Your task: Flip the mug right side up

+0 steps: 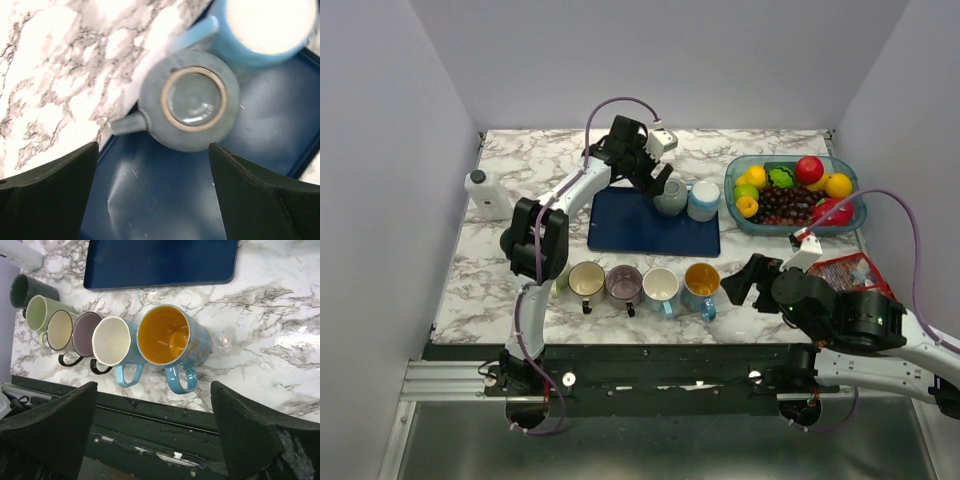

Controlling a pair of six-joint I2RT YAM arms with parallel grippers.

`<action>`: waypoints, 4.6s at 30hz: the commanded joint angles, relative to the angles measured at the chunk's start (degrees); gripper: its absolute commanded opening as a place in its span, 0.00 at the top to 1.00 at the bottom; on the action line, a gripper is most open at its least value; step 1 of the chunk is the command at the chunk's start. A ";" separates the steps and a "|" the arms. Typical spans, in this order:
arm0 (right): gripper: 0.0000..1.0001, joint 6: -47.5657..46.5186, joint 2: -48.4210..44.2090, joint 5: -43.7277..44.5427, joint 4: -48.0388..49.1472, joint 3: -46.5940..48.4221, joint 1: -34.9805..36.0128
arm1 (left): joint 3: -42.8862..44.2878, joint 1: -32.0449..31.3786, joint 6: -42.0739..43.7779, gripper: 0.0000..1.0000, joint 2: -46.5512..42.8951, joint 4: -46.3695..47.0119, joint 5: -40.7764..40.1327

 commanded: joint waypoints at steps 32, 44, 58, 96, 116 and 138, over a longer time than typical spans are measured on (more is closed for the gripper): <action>0.00 4.88 1.65 1.93 -0.18 -2.91 -0.26 | -2.22 1.99 -22.22 0.51 5.05 7.70 -11.71; 0.00 4.96 2.97 0.96 1.49 -3.88 -0.35 | -22.26 1.11 -17.56 0.56 -11.46 15.52 -7.85; 0.00 5.05 2.19 0.44 1.93 -4.93 -0.35 | -19.46 -0.56 -4.81 0.13 -8.85 5.69 2.53; 0.01 6.63 2.71 0.61 1.49 -5.46 -0.43 | -14.00 -3.02 -3.67 1.00 -1.81 3.75 -5.37; 0.00 -3.63 7.10 -1.23 13.60 0.42 -0.61 | -33.08 -2.94 -47.77 1.00 -30.46 30.55 -1.62; 0.06 -34.23 10.44 -23.19 63.71 9.21 -4.74 | -33.95 -3.20 -78.28 1.00 -58.67 58.58 18.97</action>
